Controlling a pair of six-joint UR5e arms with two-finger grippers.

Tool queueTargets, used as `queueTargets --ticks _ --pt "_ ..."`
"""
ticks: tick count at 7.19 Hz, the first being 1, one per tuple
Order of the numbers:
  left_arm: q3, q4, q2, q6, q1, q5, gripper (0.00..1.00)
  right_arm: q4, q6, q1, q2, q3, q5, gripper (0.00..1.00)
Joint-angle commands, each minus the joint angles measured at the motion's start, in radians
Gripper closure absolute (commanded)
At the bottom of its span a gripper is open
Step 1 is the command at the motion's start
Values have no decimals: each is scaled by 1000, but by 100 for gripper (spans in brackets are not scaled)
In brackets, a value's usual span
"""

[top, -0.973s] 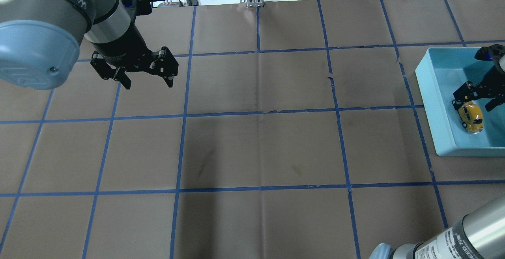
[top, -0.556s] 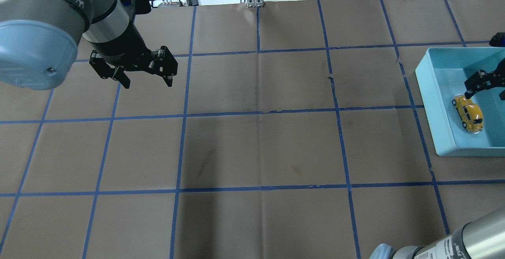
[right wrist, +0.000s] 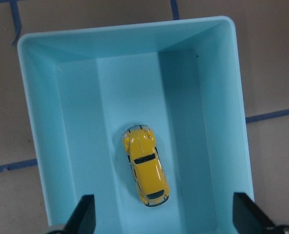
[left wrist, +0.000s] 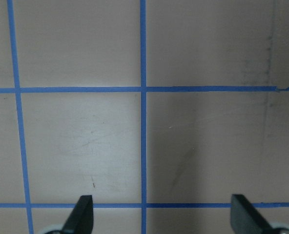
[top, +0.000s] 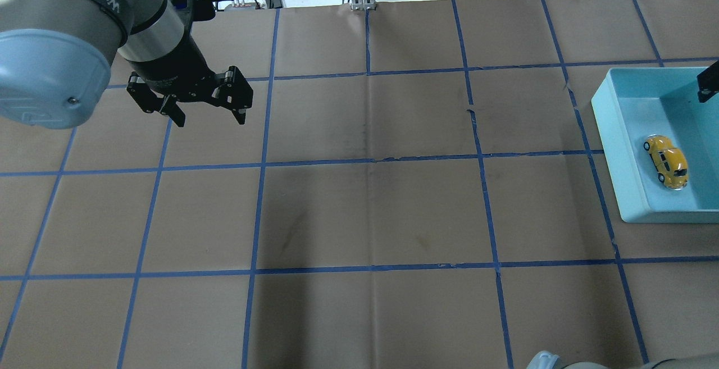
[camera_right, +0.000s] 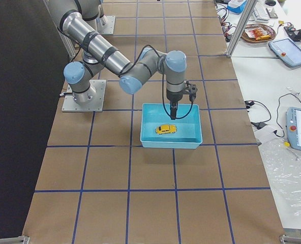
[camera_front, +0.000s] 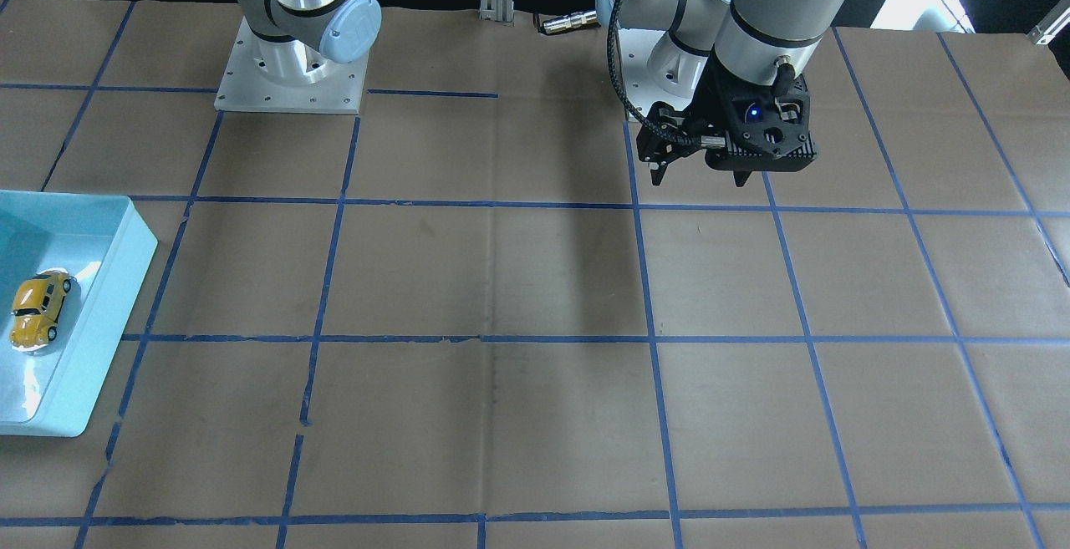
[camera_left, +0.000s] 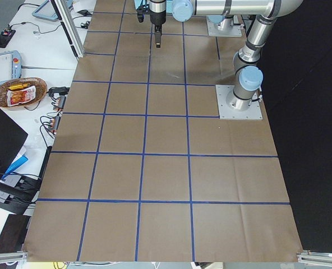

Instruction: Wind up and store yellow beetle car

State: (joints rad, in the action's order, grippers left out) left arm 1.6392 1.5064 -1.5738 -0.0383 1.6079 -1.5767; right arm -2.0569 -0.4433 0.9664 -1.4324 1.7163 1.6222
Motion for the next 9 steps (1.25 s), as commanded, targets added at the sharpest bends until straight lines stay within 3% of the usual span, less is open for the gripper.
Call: queueTargets --ticks 1,4,6,8,9 --pt "-7 0 9 -2 0 -3 0 4 105 133 -88 -33 -2 1" --pt "-19 15 12 -14 -11 -16 0 194 375 369 -115 -119 1 1" --pt "-15 15 27 -12 -16 -16 0 199 419 561 -97 -122 -2 1" --pt "-19 43 32 -8 -43 -19 0 199 407 641 -89 -122 11 1" --pt "-18 43 32 -3 -46 -17 0 252 425 681 -97 -127 11 1"
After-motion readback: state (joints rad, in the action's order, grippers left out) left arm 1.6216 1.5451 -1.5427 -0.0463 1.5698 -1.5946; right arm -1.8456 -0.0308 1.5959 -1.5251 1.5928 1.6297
